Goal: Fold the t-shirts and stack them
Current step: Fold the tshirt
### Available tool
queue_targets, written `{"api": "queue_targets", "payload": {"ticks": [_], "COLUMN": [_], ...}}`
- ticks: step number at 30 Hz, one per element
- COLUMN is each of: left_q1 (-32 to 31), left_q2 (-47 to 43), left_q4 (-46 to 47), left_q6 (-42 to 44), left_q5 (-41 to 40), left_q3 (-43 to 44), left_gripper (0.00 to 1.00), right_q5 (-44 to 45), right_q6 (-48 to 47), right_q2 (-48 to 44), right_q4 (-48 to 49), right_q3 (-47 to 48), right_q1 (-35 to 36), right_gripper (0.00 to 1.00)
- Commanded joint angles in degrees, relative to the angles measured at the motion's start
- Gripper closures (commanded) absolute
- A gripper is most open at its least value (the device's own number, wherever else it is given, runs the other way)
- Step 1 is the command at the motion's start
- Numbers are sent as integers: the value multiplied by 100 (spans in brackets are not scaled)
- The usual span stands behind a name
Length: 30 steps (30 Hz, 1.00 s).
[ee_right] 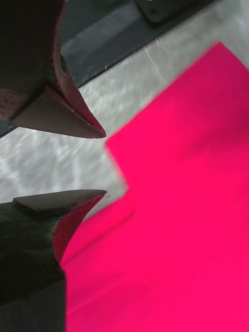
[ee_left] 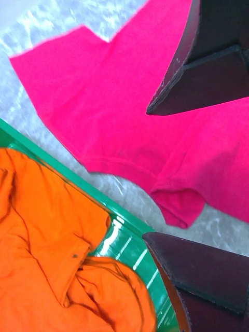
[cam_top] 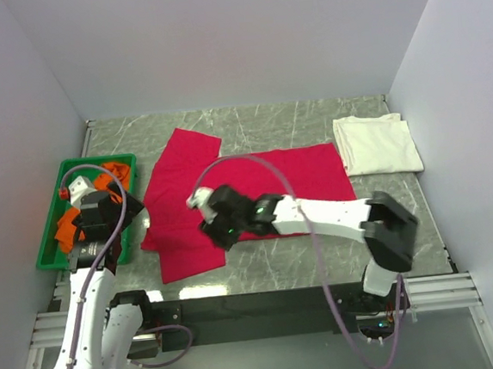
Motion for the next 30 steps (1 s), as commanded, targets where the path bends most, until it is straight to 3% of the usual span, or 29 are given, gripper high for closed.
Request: {"api": "queue_targets", "payload": {"ticks": [1, 8, 24, 26, 30], "left_q1": [31, 39, 31, 31, 31], "left_q2": [-193, -492, -501, -518, -527], "left_q4": [461, 408, 417, 426, 426], "left_q6": [282, 141, 133, 124, 133], "left_q5": [-212, -582, -556, -547, -565], "left_q3": [-99, -134, -161, -169, -169], "left_gripper": [1, 1, 2, 2, 2], "right_q5": [-14, 21, 398, 425, 601], "right_q6": [-891, -1402, -1613, -1648, -1709], "right_q2": [652, 1901, 2790, 2886, 3010], "right_q4": [-58, -304, -410, -427, -480], "right_q3": [721, 1635, 2058, 2110, 2172], "right_q1": [528, 1118, 1488, 1531, 1575], "right_gripper": [49, 50, 52, 55, 70]}}
